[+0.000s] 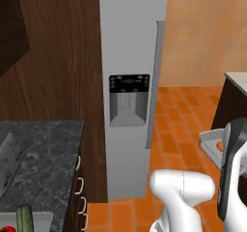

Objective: Take the meat container that has the shrimp and place it on the second highest rack of the freezer. Then take the vegetable container that has the cucumber and tomato and place it on the highest rack of the freezer.

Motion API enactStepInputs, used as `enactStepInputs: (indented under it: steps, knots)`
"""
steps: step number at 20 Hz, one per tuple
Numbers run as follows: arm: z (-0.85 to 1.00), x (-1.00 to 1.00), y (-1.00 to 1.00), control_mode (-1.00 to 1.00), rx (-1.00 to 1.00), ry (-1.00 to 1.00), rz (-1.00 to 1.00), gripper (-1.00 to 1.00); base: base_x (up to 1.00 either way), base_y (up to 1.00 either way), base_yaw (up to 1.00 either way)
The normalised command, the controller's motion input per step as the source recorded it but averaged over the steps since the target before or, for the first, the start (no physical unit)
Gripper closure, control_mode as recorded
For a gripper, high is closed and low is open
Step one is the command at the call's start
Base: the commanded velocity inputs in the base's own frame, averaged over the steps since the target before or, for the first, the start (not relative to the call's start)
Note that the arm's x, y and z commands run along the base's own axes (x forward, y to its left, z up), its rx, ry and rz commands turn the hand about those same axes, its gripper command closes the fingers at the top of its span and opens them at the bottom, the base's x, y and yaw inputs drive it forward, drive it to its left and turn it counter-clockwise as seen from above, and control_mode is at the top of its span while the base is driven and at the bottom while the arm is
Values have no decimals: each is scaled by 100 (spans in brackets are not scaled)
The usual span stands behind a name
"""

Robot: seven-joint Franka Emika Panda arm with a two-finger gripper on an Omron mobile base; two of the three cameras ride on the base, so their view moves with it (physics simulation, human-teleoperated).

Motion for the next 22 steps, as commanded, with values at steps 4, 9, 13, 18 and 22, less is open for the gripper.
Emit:
enactStepInputs:
  steps: [4, 9, 13, 18, 22]
  knots:
    - [0, 0, 0, 100, 0, 0, 0, 100, 58, -99, 0]
    - [0, 0, 0, 100, 0, 0, 0, 100, 84, -98, 0]
    - [0, 0, 0, 100, 0, 0, 0, 100, 99, -74, 1]
    - [0, 0, 0, 100, 0, 0, 0, 100, 100, -20, 7]
    - [0, 0, 0, 100, 0, 0, 0, 100, 100, -9, 15]
